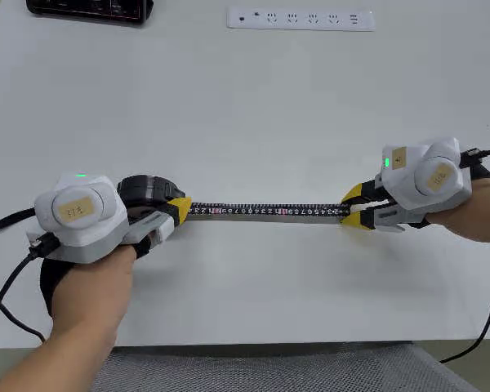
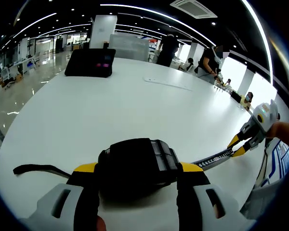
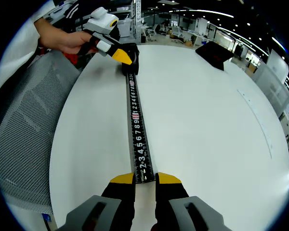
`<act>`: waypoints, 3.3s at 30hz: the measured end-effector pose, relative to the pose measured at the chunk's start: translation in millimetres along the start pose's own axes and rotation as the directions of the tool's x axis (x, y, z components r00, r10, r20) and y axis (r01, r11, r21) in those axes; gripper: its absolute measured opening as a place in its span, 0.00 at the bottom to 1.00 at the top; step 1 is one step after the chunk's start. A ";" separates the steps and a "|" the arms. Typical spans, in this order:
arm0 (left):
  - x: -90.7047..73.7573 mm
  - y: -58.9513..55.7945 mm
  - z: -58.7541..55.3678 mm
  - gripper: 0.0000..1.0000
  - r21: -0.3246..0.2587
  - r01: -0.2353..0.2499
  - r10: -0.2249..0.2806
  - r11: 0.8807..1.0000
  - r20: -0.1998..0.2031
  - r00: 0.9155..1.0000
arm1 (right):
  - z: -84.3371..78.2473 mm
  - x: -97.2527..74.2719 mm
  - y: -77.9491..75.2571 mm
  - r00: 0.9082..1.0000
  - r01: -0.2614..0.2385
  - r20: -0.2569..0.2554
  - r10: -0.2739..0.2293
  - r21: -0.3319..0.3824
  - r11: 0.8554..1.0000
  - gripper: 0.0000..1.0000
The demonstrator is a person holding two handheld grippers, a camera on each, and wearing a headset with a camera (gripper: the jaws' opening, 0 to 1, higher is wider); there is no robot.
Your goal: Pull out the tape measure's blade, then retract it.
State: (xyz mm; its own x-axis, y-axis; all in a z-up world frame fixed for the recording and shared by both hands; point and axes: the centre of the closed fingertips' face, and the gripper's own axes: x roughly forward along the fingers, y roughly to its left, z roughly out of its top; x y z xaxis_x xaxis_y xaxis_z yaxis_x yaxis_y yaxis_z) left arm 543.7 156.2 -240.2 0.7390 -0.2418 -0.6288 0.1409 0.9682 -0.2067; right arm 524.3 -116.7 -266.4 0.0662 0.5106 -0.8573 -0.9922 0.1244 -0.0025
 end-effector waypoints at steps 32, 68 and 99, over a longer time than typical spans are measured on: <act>0.1 0.0 -0.5 0.61 -0.025 -0.006 0.005 1.000 -0.015 1.000 | -0.9 -0.2 0.2 1.000 -0.006 -0.005 0.006 0.023 1.000 0.11; 1.8 1.9 -0.8 0.58 -0.020 -0.004 0.003 1.000 -0.031 1.000 | 3.3 1.4 0.2 1.000 -0.013 -0.012 0.013 0.018 1.000 0.10; -0.5 1.6 -1.0 0.58 -0.032 0.008 -0.009 0.999 -0.025 1.000 | 30.8 16.8 3.7 0.999 -0.036 0.029 0.035 0.005 0.999 0.10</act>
State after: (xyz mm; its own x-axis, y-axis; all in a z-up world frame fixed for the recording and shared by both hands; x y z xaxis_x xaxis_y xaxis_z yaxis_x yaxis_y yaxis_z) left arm 542.9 157.8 -241.0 0.7209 -0.2521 -0.6456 0.1261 0.9637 -0.2355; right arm 525.0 -81.4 -264.9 0.0340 0.5393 -0.8414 -0.9934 0.1106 0.0307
